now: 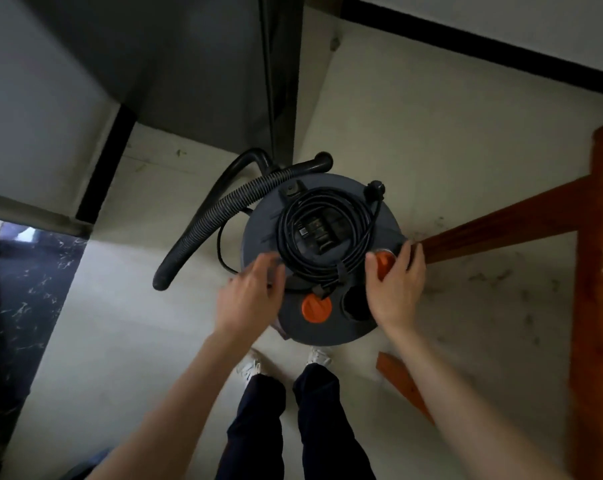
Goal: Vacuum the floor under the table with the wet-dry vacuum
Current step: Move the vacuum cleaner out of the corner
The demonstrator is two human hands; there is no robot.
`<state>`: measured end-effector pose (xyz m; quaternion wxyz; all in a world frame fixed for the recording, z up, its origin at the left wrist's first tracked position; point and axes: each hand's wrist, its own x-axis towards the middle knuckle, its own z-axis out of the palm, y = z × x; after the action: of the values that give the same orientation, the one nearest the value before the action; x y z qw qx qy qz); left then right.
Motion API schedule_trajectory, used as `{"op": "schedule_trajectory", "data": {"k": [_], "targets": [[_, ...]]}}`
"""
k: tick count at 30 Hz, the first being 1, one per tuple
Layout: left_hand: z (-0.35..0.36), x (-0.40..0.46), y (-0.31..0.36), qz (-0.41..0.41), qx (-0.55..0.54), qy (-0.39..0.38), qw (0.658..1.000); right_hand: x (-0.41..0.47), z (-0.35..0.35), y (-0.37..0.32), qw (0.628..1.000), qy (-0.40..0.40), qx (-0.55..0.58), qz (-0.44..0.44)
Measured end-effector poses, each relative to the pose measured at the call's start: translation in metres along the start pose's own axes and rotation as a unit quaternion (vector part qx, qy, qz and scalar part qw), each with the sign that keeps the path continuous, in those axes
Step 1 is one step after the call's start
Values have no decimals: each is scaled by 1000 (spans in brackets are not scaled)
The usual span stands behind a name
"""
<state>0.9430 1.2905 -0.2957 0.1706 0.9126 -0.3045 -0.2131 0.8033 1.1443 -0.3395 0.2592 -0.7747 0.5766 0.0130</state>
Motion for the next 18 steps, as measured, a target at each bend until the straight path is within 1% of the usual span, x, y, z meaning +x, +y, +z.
{"op": "schedule_trajectory", "data": {"k": [1, 2, 3, 5, 6, 7, 9, 10, 11, 15, 18], "targets": [[-4, 14, -1, 22, -22, 23, 999, -13, 5, 1, 1000, -9, 17, 23], [-6, 30, -4, 56, -41, 19, 997, -25, 11, 1, 999, -27, 28, 35], [-6, 49, -7, 99, -38, -3, 994, -32, 18, 4, 997, -43, 43, 42], [-2, 87, -12, 162, -21, -75, 984, -39, 28, 6, 991, -63, 103, 62], [0, 102, -12, 176, -29, -119, 977, -39, 31, 5, 985, -64, 143, 70], [3, 114, -12, 178, -40, -169, 969, -38, 35, 4, 980, -59, 176, 76], [8, 130, -14, 153, -56, -271, 949, -36, 41, 2, 976, -37, 201, 81], [10, 133, -14, 146, -57, -288, 945, -37, 45, 1, 975, -24, 205, 83], [12, 135, -16, 146, -57, -283, 946, -37, 48, 0, 975, -14, 206, 82], [21, 137, -17, 150, -36, -200, 968, -17, 51, 1, 974, 13, 214, 67], [25, 138, -12, 148, -31, -181, 972, 26, 39, 10, 982, 30, 183, 38]]}}
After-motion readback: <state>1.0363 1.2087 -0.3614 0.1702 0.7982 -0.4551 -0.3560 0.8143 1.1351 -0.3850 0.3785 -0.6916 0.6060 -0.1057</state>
